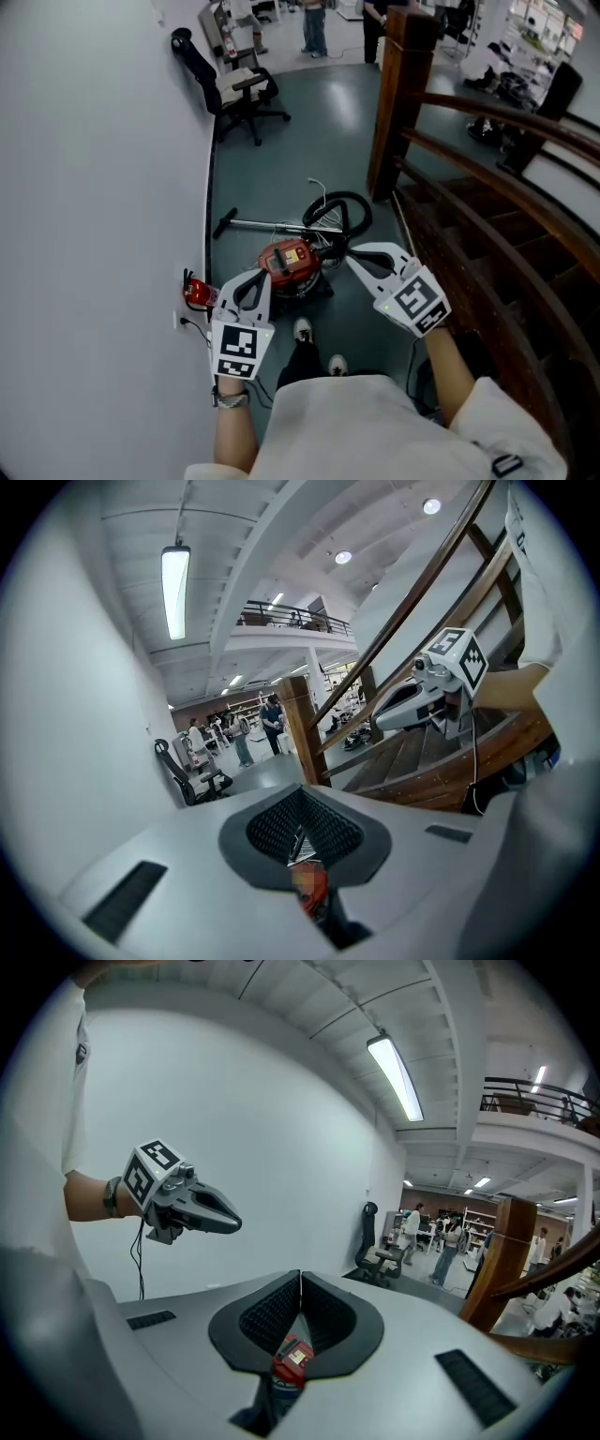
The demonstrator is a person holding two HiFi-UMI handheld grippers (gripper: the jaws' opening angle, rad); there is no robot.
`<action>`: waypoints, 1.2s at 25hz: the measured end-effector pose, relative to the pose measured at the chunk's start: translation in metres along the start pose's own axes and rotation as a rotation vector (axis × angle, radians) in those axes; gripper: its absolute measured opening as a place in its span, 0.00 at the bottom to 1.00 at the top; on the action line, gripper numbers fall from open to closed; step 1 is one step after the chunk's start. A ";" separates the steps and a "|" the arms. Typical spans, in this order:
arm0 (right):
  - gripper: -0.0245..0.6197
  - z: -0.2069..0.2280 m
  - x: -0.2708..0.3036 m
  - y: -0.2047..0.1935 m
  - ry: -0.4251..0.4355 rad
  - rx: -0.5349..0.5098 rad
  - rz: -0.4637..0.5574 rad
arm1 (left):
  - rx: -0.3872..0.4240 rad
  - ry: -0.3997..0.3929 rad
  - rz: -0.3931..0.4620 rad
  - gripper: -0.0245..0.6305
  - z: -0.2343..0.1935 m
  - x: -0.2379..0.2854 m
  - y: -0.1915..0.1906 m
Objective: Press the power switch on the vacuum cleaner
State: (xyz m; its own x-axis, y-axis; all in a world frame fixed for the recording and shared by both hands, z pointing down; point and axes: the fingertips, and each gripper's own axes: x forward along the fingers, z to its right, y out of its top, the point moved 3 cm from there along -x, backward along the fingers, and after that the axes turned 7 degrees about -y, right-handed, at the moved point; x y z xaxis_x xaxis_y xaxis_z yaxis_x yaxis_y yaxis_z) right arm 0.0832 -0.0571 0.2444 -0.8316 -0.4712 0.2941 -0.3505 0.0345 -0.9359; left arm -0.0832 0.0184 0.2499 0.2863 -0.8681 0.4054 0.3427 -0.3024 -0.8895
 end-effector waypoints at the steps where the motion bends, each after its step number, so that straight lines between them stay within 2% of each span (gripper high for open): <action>1: 0.08 0.003 0.002 -0.001 -0.004 -0.001 -0.003 | -0.001 -0.003 0.002 0.04 -0.001 0.003 0.000; 15: 0.08 0.015 0.027 0.007 -0.026 -0.017 -0.014 | 0.011 -0.043 0.009 0.04 -0.022 0.024 0.000; 19: 0.08 0.020 0.039 0.004 -0.038 -0.068 -0.025 | 0.010 -0.050 0.004 0.04 -0.033 0.031 -0.003; 24: 0.08 0.031 0.055 0.003 -0.108 -0.206 -0.031 | 0.004 -0.070 -0.007 0.04 -0.045 0.047 -0.009; 30: 0.08 0.043 0.081 -0.001 -0.103 -0.213 -0.043 | 0.003 -0.096 -0.029 0.04 -0.065 0.071 -0.020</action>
State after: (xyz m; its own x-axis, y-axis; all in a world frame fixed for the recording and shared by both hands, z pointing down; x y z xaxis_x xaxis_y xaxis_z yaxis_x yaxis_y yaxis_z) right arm 0.0353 -0.1332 0.2609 -0.7697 -0.5631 0.3009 -0.4763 0.1925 -0.8580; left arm -0.1272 -0.0630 0.2828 0.3604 -0.8175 0.4493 0.3544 -0.3255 -0.8766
